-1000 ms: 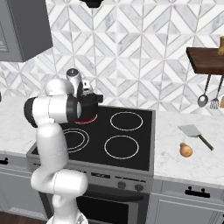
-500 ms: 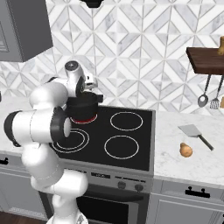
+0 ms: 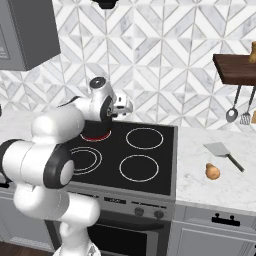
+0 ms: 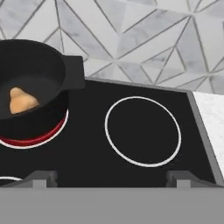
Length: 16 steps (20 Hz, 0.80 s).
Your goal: Put the squash and squash in the pot. Retrieve the spatula and lightly stir the vegetables in the pot.
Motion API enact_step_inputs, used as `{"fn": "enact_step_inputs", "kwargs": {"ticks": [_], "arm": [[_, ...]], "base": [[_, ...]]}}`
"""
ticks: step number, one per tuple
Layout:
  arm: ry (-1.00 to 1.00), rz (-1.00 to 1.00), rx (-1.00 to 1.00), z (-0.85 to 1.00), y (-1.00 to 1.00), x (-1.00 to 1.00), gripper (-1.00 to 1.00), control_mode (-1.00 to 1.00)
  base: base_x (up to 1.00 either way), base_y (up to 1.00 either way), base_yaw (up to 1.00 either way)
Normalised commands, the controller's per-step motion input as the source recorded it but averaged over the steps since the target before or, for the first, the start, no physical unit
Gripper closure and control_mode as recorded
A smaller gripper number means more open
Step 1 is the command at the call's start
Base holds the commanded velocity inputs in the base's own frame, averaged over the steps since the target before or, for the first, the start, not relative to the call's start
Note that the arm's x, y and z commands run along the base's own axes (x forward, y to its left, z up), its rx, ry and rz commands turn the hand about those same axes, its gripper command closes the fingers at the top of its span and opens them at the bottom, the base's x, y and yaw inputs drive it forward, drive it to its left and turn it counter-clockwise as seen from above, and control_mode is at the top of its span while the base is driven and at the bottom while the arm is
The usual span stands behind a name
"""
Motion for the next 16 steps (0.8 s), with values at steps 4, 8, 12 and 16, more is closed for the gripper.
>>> {"fn": "enact_step_inputs", "kwargs": {"ticks": [4, 8, 12, 16], "arm": [[0.07, -0.23, 0.00, -0.12, -1.00, -0.49, -1.00, -1.00], [0.06, -0.20, 0.01, -0.08, -1.00, -0.39, -1.00, -1.00], [0.06, -0.16, 0.08, -0.11, -1.00, -0.40, -1.00, -1.00], [0.06, -0.14, 0.09, -0.12, -1.00, -0.33, -1.00, -1.00]], "base": [[0.00, 0.00, 0.00], [0.00, 0.00, 0.00], [0.00, 0.00, 0.00], [0.00, 0.00, 0.00]]}}
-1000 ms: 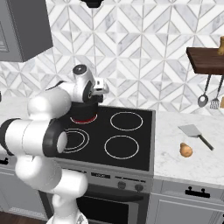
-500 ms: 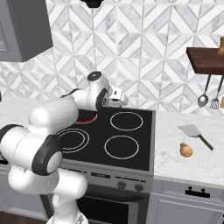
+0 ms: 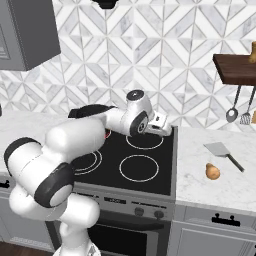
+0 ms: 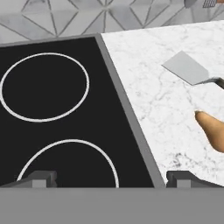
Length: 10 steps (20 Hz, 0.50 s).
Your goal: Put the squash and squash in the pot. Retrieve the spatula and lightly stir the vegetables in the pot.
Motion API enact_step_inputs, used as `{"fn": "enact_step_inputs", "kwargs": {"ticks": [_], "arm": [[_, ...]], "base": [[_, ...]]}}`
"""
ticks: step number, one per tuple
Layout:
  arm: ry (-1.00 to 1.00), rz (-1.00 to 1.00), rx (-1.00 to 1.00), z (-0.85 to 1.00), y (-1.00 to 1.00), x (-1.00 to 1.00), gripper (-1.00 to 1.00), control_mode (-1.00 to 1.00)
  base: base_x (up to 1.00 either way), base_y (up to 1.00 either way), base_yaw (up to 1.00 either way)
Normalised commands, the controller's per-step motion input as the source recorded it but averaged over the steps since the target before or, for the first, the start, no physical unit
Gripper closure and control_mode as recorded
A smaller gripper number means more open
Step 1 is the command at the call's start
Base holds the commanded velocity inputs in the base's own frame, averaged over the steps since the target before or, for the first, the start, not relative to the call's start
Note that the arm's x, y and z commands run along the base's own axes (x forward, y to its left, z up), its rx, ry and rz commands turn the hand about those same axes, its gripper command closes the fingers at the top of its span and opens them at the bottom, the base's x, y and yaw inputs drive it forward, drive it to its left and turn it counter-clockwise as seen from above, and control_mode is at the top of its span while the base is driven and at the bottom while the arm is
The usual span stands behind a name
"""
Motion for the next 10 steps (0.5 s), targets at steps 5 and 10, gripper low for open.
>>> {"fn": "enact_step_inputs", "kwargs": {"ticks": [5, 10], "arm": [[0.05, -0.14, 0.08, -0.14, -1.00, -0.32, -1.00, -1.00], [0.01, -0.10, 0.05, -0.16, -1.00, -0.25, -1.00, -1.00]], "base": [[0.00, 0.00, 0.00], [0.00, 0.00, 0.00]]}}
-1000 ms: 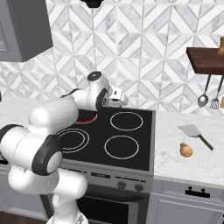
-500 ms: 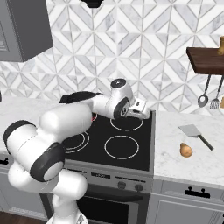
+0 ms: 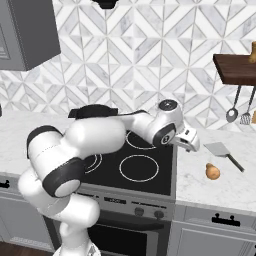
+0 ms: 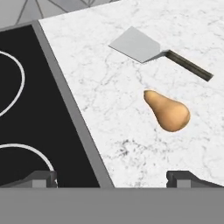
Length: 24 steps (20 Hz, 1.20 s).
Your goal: Put the squash and squash in the pot. Retrieve the spatula and lightly stir the vegetables in the pot.
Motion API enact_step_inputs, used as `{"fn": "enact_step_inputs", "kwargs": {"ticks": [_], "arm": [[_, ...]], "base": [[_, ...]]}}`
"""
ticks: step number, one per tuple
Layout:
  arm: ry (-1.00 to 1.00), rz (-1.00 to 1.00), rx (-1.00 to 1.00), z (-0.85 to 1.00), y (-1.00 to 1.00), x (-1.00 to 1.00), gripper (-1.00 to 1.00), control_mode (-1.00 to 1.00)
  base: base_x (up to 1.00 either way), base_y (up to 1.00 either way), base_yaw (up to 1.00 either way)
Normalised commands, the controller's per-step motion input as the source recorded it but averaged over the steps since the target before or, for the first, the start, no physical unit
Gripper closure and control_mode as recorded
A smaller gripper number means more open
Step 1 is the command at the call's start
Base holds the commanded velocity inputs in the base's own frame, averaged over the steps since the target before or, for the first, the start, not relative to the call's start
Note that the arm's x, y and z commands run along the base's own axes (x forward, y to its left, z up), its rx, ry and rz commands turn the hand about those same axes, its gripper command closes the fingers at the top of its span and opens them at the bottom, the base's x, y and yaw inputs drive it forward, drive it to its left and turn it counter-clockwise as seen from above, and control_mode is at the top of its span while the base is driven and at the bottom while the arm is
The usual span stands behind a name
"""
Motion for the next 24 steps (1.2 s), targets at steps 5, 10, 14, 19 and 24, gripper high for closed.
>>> {"fn": "enact_step_inputs", "kwargs": {"ticks": [5, 10, 14, 19, 24], "arm": [[0.00, -0.01, 0.01, -0.25, -0.94, -0.02, -1.00, -1.00], [0.00, 0.00, 0.00, -0.39, -0.66, 0.00, -1.00, -1.00], [0.00, 0.08, 0.00, -0.45, -0.42, 0.00, -1.00, -1.00], [0.00, 0.15, 0.00, -0.36, -0.13, 0.04, -1.00, -1.00], [0.00, 0.16, 0.00, -0.26, -0.28, 0.26, -1.00, -1.00]], "base": [[0.00, 0.00, 0.00], [0.00, 0.00, 0.00], [0.00, 0.00, 0.00], [0.00, 0.00, 0.00], [0.00, 0.00, 0.00]]}}
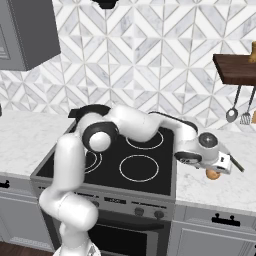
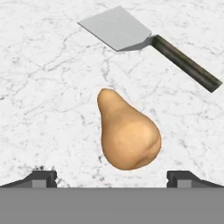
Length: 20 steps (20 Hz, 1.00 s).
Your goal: Put the squash and squash in the pot. Retrieve the spatula and lightly stir the vegetables in the pot.
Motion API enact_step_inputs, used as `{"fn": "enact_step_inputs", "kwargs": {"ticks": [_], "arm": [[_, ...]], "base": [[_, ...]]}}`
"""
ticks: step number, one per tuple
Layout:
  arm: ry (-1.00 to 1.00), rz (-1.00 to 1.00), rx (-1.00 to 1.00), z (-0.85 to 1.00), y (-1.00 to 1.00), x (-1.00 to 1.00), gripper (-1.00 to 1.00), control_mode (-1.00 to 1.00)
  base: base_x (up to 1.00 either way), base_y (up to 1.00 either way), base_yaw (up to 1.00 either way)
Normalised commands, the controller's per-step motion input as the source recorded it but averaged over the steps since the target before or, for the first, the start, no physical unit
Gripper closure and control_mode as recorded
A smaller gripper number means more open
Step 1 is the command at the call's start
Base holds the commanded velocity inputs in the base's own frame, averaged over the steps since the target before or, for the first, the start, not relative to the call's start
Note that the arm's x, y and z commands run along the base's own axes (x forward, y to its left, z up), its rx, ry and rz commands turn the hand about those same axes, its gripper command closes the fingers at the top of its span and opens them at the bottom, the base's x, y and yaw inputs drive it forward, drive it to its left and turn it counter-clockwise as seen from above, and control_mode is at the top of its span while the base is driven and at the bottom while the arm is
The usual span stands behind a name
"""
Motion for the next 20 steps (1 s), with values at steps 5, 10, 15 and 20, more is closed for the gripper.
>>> {"fn": "enact_step_inputs", "kwargs": {"ticks": [5, 10, 15, 20], "arm": [[0.00, 0.12, 0.00, -0.15, -0.35, 0.42, -1.00, -1.00], [0.05, 0.11, 0.00, -0.27, -0.14, 0.34, -1.00, -1.00], [0.17, 0.14, 0.00, -0.48, 0.06, 0.18, -1.00, -1.00], [0.09, 0.12, 0.00, -0.25, 0.09, 0.10, 1.00, -1.00]], "base": [[0.00, 0.00, 0.00], [0.00, 0.00, 0.00], [0.00, 0.00, 0.00], [0.00, 0.00, 0.00]]}}
